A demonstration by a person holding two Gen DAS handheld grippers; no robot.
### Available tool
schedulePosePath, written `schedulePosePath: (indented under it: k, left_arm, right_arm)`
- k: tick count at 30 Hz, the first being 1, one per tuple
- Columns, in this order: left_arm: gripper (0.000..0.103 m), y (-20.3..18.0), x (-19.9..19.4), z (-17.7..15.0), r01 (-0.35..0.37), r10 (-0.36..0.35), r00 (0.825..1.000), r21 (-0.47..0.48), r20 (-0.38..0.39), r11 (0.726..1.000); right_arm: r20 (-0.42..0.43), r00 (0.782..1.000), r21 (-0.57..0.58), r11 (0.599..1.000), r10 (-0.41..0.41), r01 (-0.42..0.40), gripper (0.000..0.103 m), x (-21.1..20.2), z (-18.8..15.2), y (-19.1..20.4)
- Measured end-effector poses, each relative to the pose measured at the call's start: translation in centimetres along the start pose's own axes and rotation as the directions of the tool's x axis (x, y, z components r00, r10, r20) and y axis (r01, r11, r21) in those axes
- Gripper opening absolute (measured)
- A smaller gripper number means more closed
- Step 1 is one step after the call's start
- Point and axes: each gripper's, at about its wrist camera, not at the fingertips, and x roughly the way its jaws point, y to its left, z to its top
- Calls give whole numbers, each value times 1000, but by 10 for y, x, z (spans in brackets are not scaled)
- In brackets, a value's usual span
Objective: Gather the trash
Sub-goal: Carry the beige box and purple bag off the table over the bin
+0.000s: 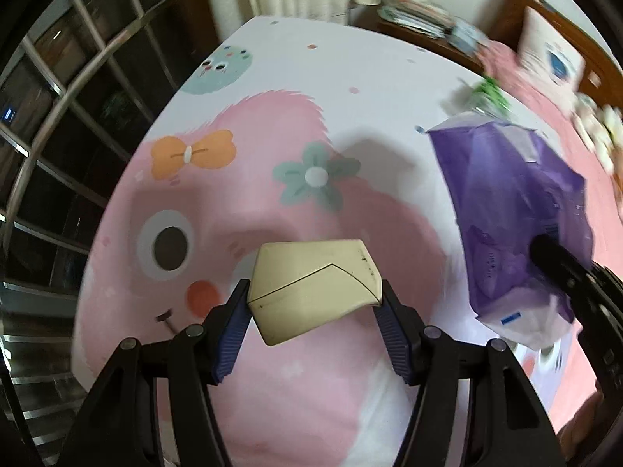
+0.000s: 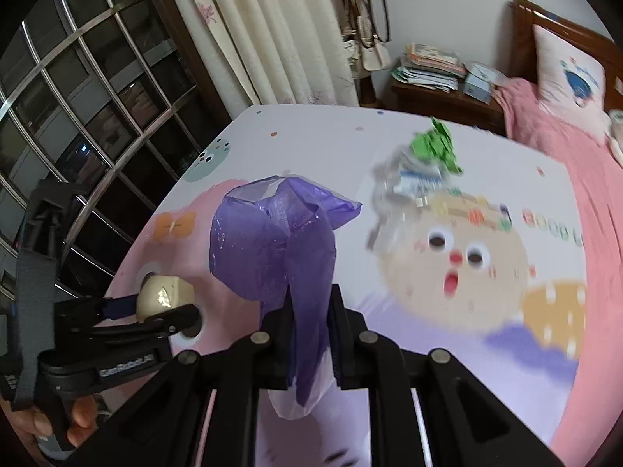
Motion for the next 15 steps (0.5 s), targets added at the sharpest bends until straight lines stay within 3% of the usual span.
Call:
schedulePosePath:
  k: [5,15]
  left_arm:
    - [61,29,-40,-34,43,-51,997,164,50,986]
    - [61,92,-89,-110,106,-168,980,434,107,895]
  right_arm:
    - [20,998,107,993,-60,58,13,-34,-51,28]
    - [22,988,326,935,-155,139,13,-78,-162,104]
